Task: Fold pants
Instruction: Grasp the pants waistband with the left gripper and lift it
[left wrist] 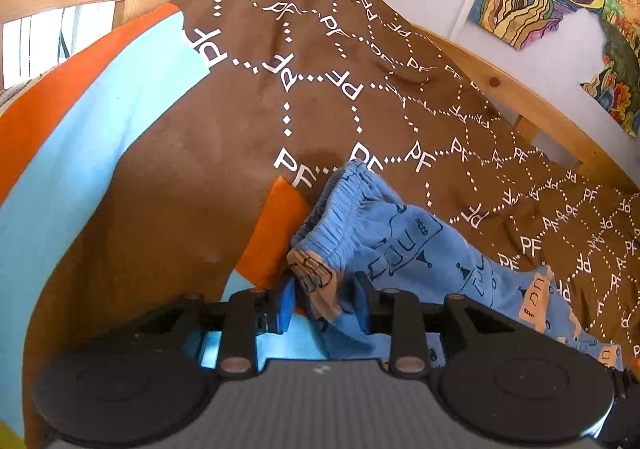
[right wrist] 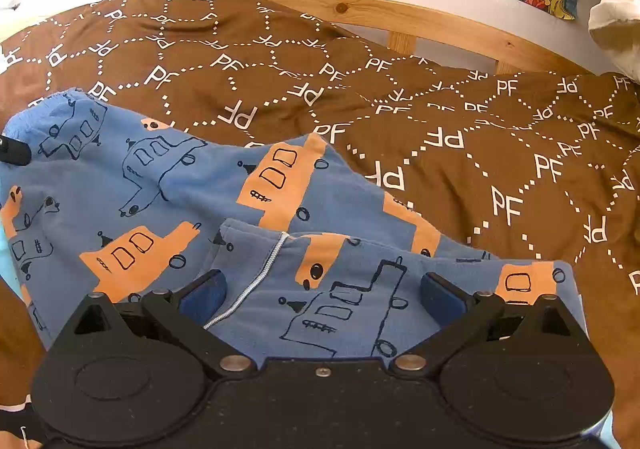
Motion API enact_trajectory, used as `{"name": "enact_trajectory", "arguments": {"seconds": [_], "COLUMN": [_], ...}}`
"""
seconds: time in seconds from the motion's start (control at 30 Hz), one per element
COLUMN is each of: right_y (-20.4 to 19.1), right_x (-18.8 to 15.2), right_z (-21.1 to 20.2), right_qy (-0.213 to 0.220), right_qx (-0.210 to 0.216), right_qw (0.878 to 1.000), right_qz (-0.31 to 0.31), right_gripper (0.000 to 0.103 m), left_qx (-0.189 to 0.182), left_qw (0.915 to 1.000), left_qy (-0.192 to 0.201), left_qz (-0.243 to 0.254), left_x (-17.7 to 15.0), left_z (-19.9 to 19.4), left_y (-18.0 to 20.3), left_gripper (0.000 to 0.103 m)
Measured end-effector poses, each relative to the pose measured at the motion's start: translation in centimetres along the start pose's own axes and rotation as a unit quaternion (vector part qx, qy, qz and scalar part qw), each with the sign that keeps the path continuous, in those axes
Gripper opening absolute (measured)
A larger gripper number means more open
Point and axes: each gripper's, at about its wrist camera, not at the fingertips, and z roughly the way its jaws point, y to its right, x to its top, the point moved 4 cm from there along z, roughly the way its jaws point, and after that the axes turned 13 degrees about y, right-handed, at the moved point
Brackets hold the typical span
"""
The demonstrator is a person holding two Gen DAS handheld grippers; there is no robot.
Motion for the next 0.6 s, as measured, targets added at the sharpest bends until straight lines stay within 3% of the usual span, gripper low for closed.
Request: {"name": "enact_trajectory", "arguments": {"seconds": [0.07, 0.17, 0.23, 0.33, 0.4, 0.5, 0.6], "right_y": [0.0, 0.0, 0.0, 0.0, 0.0, 0.0, 0.0], "right_x": [0.0, 0.0, 0.0, 0.0, 0.0, 0.0, 0.0], "right_z": [0.0, 0.0, 0.0, 0.0, 0.0, 0.0, 0.0], "right_qy": [0.0, 0.0, 0.0, 0.0, 0.0, 0.0, 0.0], "right_qx": [0.0, 0.0, 0.0, 0.0, -0.001, 0.0, 0.0], "right_qw": [1.0, 1.0, 1.0, 1.0, 1.0, 1.0, 1.0], "right_qz": [0.0, 0.0, -0.001, -0.001, -0.002, -0.001, -0.001], "right_gripper": [0.102, 0.102, 0.102, 0.102, 0.102, 0.102, 0.102], "left_qx": [-0.011, -0.039, -0.055, -0.067, -0.065, -0.036, -0.042], "left_qw": [0.9996, 0.9972, 0.9966, 0.9972, 0.9974, 0.9967, 0.9927], "left_qy": [0.0, -0.004, -0.004, 0.001, 0.008, 0.013, 0.006], "left_qz": [-0.024, -0.064, -0.061, -0.032, -0.03, -0.071, -0.113], "left_x": [0.3, 0.5, 0.5, 0.3, 0.3, 0.5, 0.6], "left_z": [0.3, 1.0, 1.2, 1.5, 1.5, 1.7, 2.0], "left_y": [-0.5, -1.0, -0.6, 0.2, 0.1, -1.6, -2.5], "left_gripper": [0.041, 0.06, 0.073, 0.079, 0.072, 0.03, 0.027]}}
